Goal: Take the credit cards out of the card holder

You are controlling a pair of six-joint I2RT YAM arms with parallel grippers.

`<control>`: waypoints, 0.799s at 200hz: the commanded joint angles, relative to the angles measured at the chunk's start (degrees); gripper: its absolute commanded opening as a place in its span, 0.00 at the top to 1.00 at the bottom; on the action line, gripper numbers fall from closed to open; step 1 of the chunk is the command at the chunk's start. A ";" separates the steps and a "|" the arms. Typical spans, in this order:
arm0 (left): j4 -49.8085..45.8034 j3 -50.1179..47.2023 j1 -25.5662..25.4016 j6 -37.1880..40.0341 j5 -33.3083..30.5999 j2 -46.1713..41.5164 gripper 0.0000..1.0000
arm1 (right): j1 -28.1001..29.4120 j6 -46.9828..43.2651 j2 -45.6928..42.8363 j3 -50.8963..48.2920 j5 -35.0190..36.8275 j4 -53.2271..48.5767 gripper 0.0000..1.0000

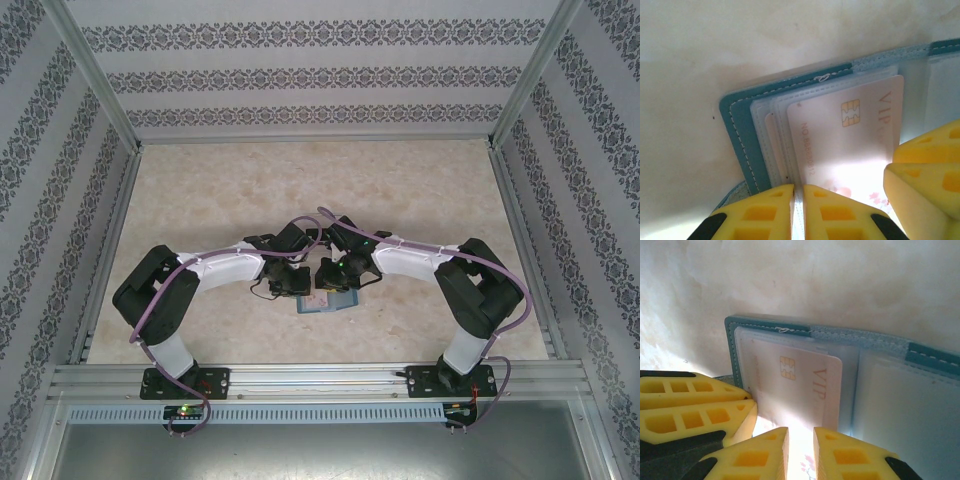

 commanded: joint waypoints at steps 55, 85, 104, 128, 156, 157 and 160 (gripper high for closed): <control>-4.43 1.65 0.81 1.86 -2.04 1.52 0.86 | -0.72 -1.91 0.66 -1.62 3.49 -1.49 0.77; -4.60 1.70 0.81 1.94 -2.06 1.49 0.86 | -0.74 -1.74 0.37 -2.24 3.84 -1.08 0.76; -4.75 1.65 0.80 2.08 -2.10 1.43 0.86 | -0.72 -1.62 0.11 -2.26 4.25 -1.46 0.76; -5.00 1.85 0.79 2.10 -2.30 1.32 0.86 | -0.75 -1.72 -1.23 -2.11 6.68 -3.46 0.76; -5.39 1.98 0.81 2.20 -2.86 1.02 0.86 | -0.86 -1.87 -2.60 -1.98 7.38 -4.35 0.75; -5.44 2.01 0.81 2.20 -2.90 0.99 0.86 | -0.86 -1.84 -2.62 -1.94 7.36 -4.39 0.75; -5.54 2.05 0.81 2.24 -2.92 1.05 0.86 | -0.82 -1.82 -2.81 -1.90 7.35 -4.46 0.75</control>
